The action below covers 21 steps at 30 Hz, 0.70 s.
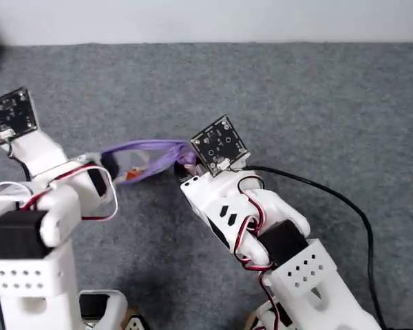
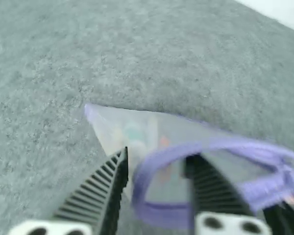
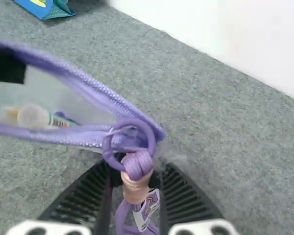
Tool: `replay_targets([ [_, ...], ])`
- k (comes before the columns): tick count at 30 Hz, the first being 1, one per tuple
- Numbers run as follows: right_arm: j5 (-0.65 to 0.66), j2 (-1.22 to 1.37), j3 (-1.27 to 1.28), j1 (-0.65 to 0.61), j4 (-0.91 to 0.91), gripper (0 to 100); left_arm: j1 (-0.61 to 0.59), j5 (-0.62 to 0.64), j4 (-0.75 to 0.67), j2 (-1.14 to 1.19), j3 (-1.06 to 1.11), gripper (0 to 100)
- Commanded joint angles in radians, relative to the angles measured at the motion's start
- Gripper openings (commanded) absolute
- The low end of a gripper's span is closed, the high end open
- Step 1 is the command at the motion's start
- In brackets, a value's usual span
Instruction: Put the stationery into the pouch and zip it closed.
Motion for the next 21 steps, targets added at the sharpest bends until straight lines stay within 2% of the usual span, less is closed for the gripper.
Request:
replay_targets([
  [1, 0.015, -0.031, -0.014, 0.008, -0.001, 0.8, 0.037, 0.017, 0.040, -0.006, -0.133, 33],
  [10, 0.015, -0.033, -0.077, 0.008, -0.004, 0.8, 0.087, 0.017, 0.087, -0.011, -0.312, 36],
  [18, 0.015, -0.024, -0.166, 0.008, -0.010, 0.8, 0.092, 0.017, 0.048, -0.170, -0.320, 35],
  [21, 0.015, -0.024, -0.167, 0.008, -0.076, 0.8, 0.092, 0.017, 0.051, -0.215, -0.318, 35],
])
